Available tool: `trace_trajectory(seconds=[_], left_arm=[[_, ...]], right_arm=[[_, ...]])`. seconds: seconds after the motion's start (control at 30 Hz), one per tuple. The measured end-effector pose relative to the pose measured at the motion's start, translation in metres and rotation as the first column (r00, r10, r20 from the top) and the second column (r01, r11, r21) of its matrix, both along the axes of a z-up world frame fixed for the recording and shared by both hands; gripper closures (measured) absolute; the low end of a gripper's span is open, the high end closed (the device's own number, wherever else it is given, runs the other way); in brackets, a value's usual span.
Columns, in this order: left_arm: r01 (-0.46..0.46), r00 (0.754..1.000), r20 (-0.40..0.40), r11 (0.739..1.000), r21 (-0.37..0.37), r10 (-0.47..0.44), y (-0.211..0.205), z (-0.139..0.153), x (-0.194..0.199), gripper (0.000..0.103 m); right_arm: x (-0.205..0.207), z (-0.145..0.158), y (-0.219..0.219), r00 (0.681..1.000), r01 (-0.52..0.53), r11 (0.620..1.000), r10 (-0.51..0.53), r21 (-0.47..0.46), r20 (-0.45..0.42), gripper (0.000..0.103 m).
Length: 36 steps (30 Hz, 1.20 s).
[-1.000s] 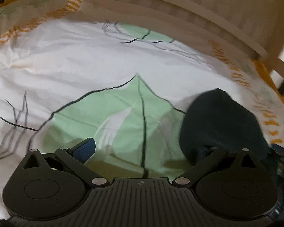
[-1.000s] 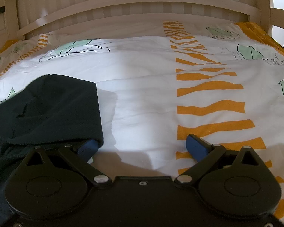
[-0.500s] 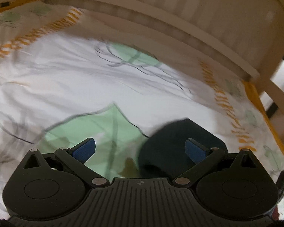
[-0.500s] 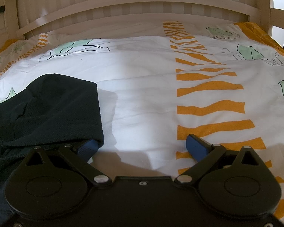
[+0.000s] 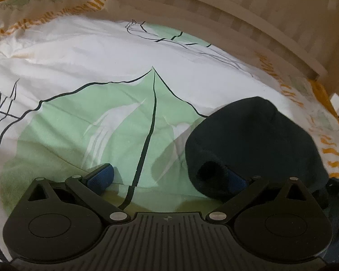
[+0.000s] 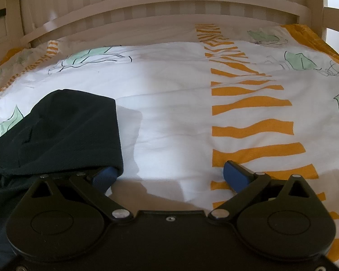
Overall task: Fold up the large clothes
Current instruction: 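Grasp the black hoodie edge with the right tool while the left tool grasps beside it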
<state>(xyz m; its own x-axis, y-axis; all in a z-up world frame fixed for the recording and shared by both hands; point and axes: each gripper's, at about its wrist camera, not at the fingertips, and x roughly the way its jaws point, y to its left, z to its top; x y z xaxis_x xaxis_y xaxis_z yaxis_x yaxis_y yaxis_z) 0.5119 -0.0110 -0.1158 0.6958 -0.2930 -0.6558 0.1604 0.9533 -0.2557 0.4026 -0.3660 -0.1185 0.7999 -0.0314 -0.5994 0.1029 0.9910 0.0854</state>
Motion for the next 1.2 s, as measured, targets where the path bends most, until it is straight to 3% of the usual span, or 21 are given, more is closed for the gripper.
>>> trace_trajectory(seconds=[0.1,0.3,0.47,0.53,0.6,0.8,0.93,0.97,1.03,1.07,1.1,1.13,1.2], left_arm=[[0.001,1.000,0.007,0.999,0.043,-0.001,-0.008,0.000,-0.003,0.000],[0.001,1.000,0.011,1.000,0.029,-0.001,-0.006,0.002,-0.008,0.000],[0.001,1.000,0.011,1.000,0.028,-0.001,-0.006,0.002,-0.006,0.000],[0.001,1.000,0.011,1.000,0.027,-0.001,-0.006,0.002,-0.006,0.000],[0.000,1.000,0.010,1.000,0.026,0.000,-0.006,0.002,-0.006,0.000],[-0.001,1.000,0.011,1.000,0.017,0.001,-0.004,0.003,-0.007,0.000],[-0.002,1.000,0.012,1.000,0.015,0.002,-0.003,0.003,-0.007,0.000],[-0.002,1.000,0.012,1.000,0.015,0.002,-0.004,0.003,-0.007,0.000],[-0.002,1.000,0.012,1.000,0.015,0.002,-0.004,0.003,-0.007,0.000],[-0.002,1.000,0.012,1.000,0.014,0.002,-0.004,0.003,-0.007,0.000],[-0.002,1.000,0.012,1.000,0.014,0.002,-0.004,0.003,-0.007,0.000],[-0.002,1.000,0.012,1.000,0.015,0.002,-0.004,0.003,-0.007,0.000],[-0.003,1.000,0.011,1.000,0.013,0.003,-0.003,0.003,-0.007,0.000]], right_arm=[[0.000,0.005,-0.004,1.000,-0.019,1.000,0.019,0.024,-0.022,0.001],[-0.015,0.029,-0.020,0.990,-0.105,0.980,0.118,0.169,-0.071,0.001],[-0.024,0.062,-0.032,0.988,-0.155,0.930,0.147,0.334,0.048,0.001],[-0.011,0.065,-0.030,0.987,-0.163,0.907,0.149,0.388,0.067,0.010],[0.007,0.062,-0.022,0.987,-0.159,0.907,0.155,0.389,0.042,0.043],[0.032,0.017,-0.005,0.984,-0.108,0.917,0.153,0.384,-0.090,0.062],[0.019,0.008,-0.016,0.989,-0.087,0.890,0.131,0.448,-0.067,0.070],[0.018,0.009,-0.018,0.989,-0.083,0.886,0.129,0.456,-0.071,0.070],[0.014,0.019,-0.015,0.989,-0.114,0.905,0.144,0.410,-0.044,0.057],[0.013,0.026,-0.013,0.989,-0.132,0.921,0.149,0.366,-0.018,0.043],[0.013,0.034,-0.012,0.988,-0.151,0.929,0.156,0.337,0.013,0.022],[0.013,0.039,-0.011,0.986,-0.165,0.933,0.160,0.320,0.043,0.014],[0.025,0.047,-0.009,0.981,-0.191,0.927,0.177,0.324,0.074,0.010]])
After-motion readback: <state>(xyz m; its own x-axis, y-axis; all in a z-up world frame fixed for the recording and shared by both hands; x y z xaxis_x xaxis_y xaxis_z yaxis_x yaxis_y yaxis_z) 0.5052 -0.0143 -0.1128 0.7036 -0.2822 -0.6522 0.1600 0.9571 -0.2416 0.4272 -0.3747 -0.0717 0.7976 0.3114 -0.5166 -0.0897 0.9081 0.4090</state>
